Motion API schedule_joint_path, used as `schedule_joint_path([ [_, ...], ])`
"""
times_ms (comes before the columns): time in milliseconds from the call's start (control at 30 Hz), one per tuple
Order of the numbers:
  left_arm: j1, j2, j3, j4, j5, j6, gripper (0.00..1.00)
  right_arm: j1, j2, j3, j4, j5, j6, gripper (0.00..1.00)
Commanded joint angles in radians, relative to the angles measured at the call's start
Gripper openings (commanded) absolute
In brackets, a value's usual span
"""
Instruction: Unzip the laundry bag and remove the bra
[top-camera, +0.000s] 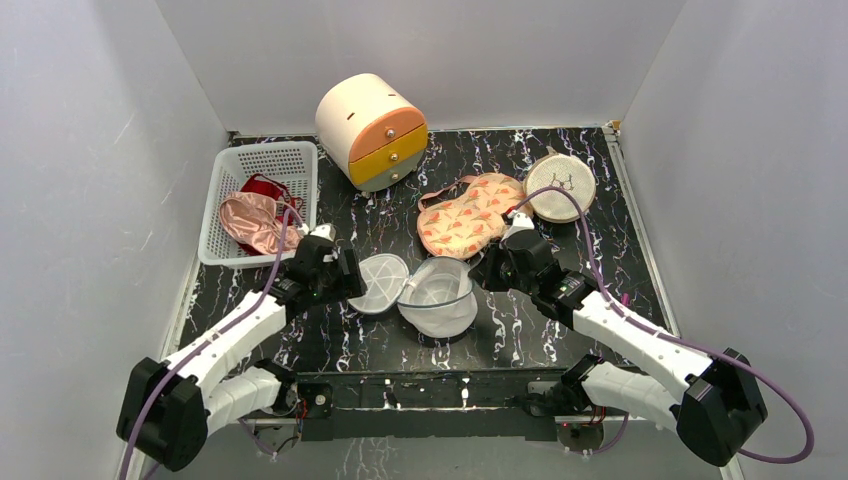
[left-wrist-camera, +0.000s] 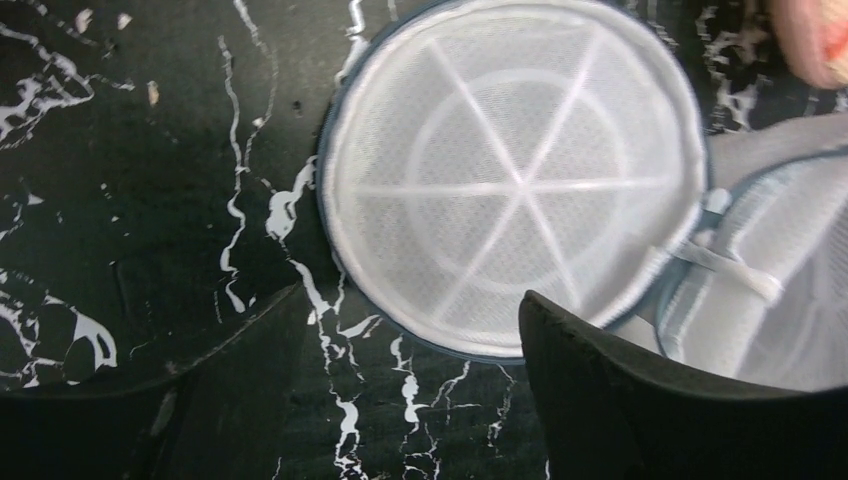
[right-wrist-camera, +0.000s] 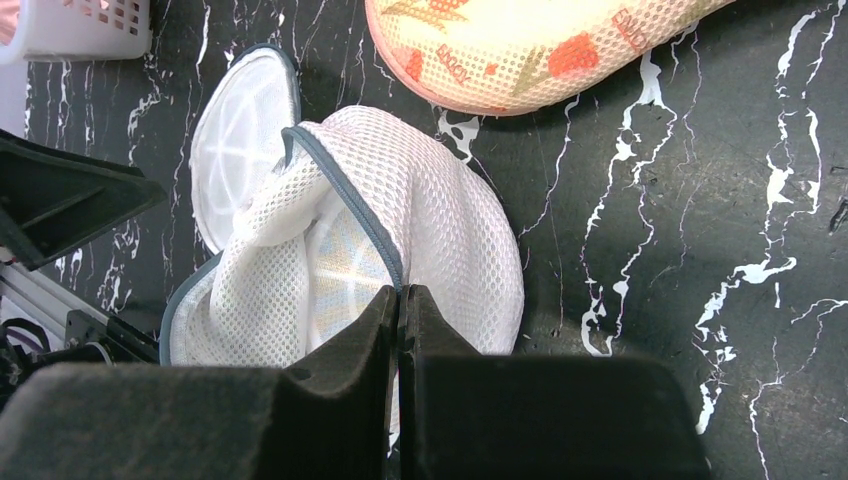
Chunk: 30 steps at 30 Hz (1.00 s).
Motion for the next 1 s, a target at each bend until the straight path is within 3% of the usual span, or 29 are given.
schedule_joint_path([
  [0,-0.03,0.045,-0.013,-0.028,-0.137,-0.062,0.71,-0.003,-0.024,0.005,0.059,0.007,0.01,0.0],
  [167,-0.033,0.097,0.008,0.007,-0.131,-0.061,0.54,-0.004,-0.031,0.005,0.06,0.008,0.01,0.0],
  [433,-0.033,0.153,0.006,0.057,-0.167,-0.078,0.36,-0.003,-0.042,0.003,0.053,0.005,0.007,0.0],
  [633,-0.033,0.213,0.001,0.072,-0.163,-0.105,0.32,-0.003,-0.053,-0.007,0.052,0.009,0.011,0.0],
  [800,-0.034,0.235,-0.035,0.101,-0.156,-0.118,0.39,-0.003,-0.047,-0.015,0.063,0.007,0.013,0.0],
  [967,-0.034,0.263,-0.043,0.119,-0.15,-0.11,0.38,-0.004,-0.03,-0.018,0.073,-0.001,0.012,0.0],
])
